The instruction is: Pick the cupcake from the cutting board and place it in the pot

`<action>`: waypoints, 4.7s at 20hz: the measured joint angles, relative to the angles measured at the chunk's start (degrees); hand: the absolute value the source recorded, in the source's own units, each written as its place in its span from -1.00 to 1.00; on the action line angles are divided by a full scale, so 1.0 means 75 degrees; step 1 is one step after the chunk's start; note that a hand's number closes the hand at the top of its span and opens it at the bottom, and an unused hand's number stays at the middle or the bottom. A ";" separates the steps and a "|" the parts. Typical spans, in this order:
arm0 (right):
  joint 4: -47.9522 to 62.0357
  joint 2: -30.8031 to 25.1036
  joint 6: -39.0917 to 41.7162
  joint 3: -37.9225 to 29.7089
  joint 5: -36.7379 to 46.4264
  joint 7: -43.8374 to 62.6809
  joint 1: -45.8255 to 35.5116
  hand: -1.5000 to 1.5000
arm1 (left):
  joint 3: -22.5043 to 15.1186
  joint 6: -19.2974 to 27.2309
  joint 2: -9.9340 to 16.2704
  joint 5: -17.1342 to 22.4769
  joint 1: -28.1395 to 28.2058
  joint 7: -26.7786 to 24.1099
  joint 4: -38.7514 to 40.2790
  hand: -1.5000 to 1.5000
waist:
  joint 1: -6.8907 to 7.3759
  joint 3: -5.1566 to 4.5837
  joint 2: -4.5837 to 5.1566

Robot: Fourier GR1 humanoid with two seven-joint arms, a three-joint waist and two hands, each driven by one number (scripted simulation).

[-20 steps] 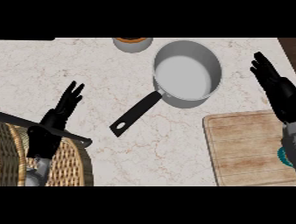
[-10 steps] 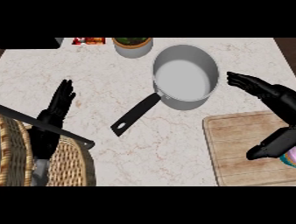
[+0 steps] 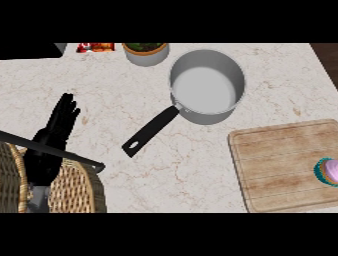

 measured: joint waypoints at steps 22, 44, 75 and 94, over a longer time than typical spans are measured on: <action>0.0769 -0.3744 -0.2041 0.0798 0.3222 -0.2485 0.1620 -1.00 | 0.0023 -0.0199 -0.0241 0.0142 -0.0302 0.0596 -0.0008 0.00 | 0.0368 -0.0057 0.0050; 0.1346 -0.2725 -0.2913 0.2083 0.4790 -0.2560 0.1264 -1.00 | 0.0284 -0.0218 -0.0500 -0.0273 -0.0093 0.1301 -0.0328 0.00 | 0.0328 -0.0082 0.0011; 0.1632 -0.0424 -0.2818 0.2345 0.8353 -0.1076 0.0754 -1.00 | 0.0863 -0.0894 -0.1087 -0.0831 0.0002 0.1918 -0.0550 0.00 | 0.0357 -0.0088 0.0032; 0.2152 0.1426 -0.2798 0.1126 0.8171 0.0364 0.0894 1.00 | 0.1346 -0.1149 -0.1213 -0.1040 0.0406 0.1768 -0.0729 0.00 | -0.0128 -0.0178 -0.0126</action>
